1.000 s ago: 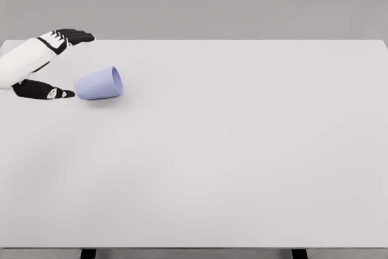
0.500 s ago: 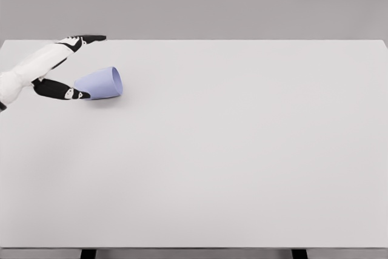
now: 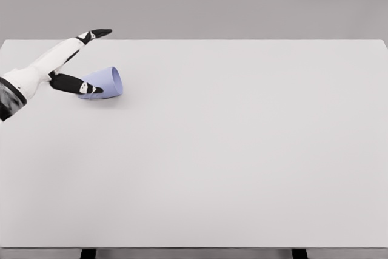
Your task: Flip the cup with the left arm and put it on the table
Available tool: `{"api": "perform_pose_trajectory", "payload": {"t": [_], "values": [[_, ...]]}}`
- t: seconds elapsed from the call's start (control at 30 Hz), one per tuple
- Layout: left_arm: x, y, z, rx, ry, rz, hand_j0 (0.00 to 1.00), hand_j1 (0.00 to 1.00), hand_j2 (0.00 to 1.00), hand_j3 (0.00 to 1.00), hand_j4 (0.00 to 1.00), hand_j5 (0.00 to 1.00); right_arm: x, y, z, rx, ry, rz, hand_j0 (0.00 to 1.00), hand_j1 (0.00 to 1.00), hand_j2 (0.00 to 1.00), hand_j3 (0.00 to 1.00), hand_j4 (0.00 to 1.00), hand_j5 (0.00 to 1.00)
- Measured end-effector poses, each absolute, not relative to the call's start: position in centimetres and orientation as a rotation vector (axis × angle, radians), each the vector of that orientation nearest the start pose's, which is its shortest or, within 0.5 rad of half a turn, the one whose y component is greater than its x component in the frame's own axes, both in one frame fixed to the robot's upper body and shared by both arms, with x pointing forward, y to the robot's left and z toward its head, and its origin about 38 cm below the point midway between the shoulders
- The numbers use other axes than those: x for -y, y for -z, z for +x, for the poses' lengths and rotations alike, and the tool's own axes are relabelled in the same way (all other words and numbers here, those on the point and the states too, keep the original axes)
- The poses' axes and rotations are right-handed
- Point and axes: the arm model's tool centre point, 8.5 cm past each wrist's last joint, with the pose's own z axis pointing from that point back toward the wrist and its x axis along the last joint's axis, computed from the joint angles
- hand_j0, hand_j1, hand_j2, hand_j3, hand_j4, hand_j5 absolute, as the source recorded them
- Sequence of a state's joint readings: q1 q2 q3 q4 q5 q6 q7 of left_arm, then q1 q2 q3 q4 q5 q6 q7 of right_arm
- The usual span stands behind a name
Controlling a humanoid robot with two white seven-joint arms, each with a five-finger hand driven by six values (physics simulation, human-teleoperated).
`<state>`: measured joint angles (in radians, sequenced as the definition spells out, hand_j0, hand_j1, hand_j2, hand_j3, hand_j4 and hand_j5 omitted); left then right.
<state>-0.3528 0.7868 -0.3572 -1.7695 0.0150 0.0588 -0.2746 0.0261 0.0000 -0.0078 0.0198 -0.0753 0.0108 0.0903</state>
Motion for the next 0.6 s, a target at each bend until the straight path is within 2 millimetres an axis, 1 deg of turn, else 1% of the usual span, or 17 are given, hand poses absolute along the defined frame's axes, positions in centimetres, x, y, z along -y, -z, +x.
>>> {"api": "perform_pose_trajectory", "payload": {"t": [0.07, 0.17, 0.27, 0.43, 0.6], "values": [[-29.9, -23.6, 41.4, 1.561, 1.165, 0.321, 1.00, 1.00, 1.00, 1.00, 1.00, 1.00, 26.4, 26.1, -2.4, -0.049, 0.088, 0.002, 1.00, 1.00, 1.00, 1.00, 1.00, 1.00], [-29.5, -22.1, 41.3, 1.498, 1.164, 0.309, 1.00, 1.00, 1.00, 1.00, 1.00, 1.00, 26.4, 26.1, -2.4, -0.049, 0.088, 0.002, 1.00, 1.00, 1.00, 1.00, 1.00, 1.00], [-29.6, -21.3, 41.3, 1.444, 1.152, 0.312, 1.00, 1.00, 1.00, 1.00, 1.00, 1.00, 26.4, 26.1, -2.4, -0.049, 0.088, 0.002, 1.00, 1.00, 1.00, 1.00, 1.00, 1.00], [-29.7, -21.1, 41.6, 1.411, 1.135, 0.331, 1.00, 1.00, 1.00, 1.00, 1.00, 1.00, 26.4, 26.1, -2.4, -0.049, 0.088, 0.002, 1.00, 1.00, 1.00, 1.00, 1.00, 1.00], [-29.6, -21.1, 42.3, 1.383, 1.102, 0.399, 1.00, 1.00, 1.00, 1.00, 1.00, 1.00, 26.4, 26.1, -2.4, -0.049, 0.088, 0.002, 1.00, 1.00, 1.00, 1.00, 1.00, 1.00]]}}
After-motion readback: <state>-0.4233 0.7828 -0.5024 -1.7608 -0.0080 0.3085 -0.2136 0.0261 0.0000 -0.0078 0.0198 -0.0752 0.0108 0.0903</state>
